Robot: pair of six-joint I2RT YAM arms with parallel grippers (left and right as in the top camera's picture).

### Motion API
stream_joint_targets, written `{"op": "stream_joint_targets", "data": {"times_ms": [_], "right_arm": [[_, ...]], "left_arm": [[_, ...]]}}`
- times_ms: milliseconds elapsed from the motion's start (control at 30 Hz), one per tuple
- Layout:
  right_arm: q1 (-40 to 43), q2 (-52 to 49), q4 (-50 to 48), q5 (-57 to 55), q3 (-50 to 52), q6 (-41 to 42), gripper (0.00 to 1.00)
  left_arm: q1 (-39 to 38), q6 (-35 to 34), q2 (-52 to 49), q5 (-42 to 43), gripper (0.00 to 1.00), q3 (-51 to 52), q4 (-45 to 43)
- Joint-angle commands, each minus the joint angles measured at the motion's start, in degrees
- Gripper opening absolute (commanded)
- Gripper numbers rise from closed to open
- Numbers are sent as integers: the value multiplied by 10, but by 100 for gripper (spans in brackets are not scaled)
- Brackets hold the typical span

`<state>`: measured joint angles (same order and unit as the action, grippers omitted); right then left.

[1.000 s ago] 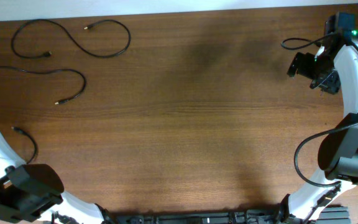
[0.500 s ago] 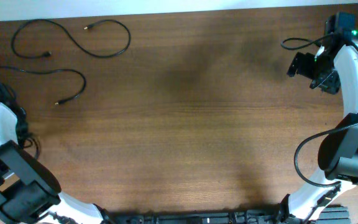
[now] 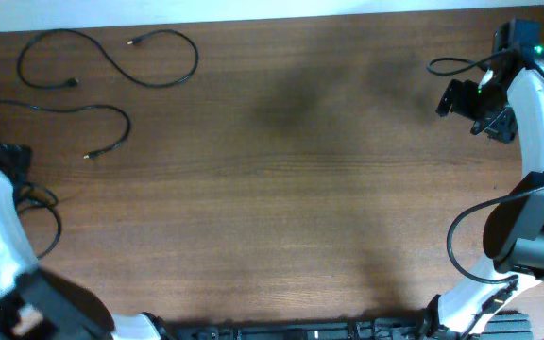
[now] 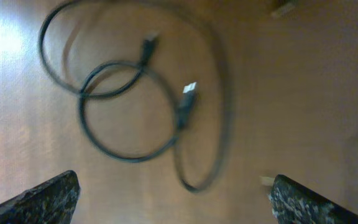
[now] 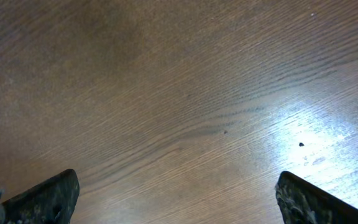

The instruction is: Untangle cables

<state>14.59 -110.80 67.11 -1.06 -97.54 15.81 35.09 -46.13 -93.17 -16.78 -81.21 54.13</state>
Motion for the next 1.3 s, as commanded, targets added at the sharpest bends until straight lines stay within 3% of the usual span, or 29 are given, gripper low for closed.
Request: {"op": "stream_joint_targets", "data": {"times_ms": [0,67,133,167,200,267,300,333,367,400,500,567,600,633,667,800,833,867,933,967,1000,1067,1100,1200,1267], "right_arm": [[-3,7,0,-7,2,-3,98],[-3,7,0,-7,2,-3,99],[-3,7,0,-7,2,-3,99],[-3,7,0,-7,2,-3,98],[-3,7,0,-7,2,-3,99],[-3,7,0,-7,2,-3,99],[-3,7,0,-7,2,-3,99],[-3,7,0,-7,2,-3,99],[-3,7,0,-7,2,-3,99],[-3,7,0,-7,2,-3,98],[-3,7,0,-7,2,-3,99],[-3,7,0,-7,2,-3,98],[-3,7,0,-7,2,-3,99],[-3,7,0,-7,2,-3,98],[-3,7,0,-7,2,-3,99],[-3,7,0,-7,2,-3,99],[-3,7,0,-7,2,-3,98],[-3,7,0,-7,2,-3,99],[-3,7,0,-7,2,-3,99],[-3,7,0,-7,2,-3,99],[-3,7,0,-7,2,-3,98],[-3,7,-12,-7,2,-3,99],[-3,7,-30,-7,2,-3,99],[-3,7,-47,87,2,-3,98],[-1,11,3,255,-2,-8,99]], "left_arm": [[-2,8,79,77,99,-16,-25],[-2,8,57,58,85,-13,-30],[-2,8,-7,59,86,-13,-43],[-2,8,-43,59,59,-13,-56],[-2,8,-78,62,50,-13,-70],[-2,9,-135,65,62,-13,-97],[-2,9,-156,65,59,-13,-109],[-2,12,-175,65,28,-13,-109],[-2,37,-183,65,11,-13,-108],[-2,80,-195,55,0,-13,-99],[-2,83,-235,-73,0,-12,-39],[-2,83,-242,-89,0,-12,-28],[-2,83,-241,-90,13,-32,-16],[-3,83,-241,-81,48,-67,14],[-6,83,-241,-65,99,-123,62],[-38,86,-241,68,99,-357,210],[-55,113,-241,113,99,-403,233],[-73,207,-240,201,99,-440,233],[-116,316,-240,341,100,-457,234],[-138,338,-240,361,89,-457,233],[-167,338,-220,361,85,-457,223],[-215,344,-127,359,98,-457,203],[-233,365,-93,359,99,-457,210],[-351,415,-10,334,99,-455,286],[-444,415,24,243,99,-455,337]]}}
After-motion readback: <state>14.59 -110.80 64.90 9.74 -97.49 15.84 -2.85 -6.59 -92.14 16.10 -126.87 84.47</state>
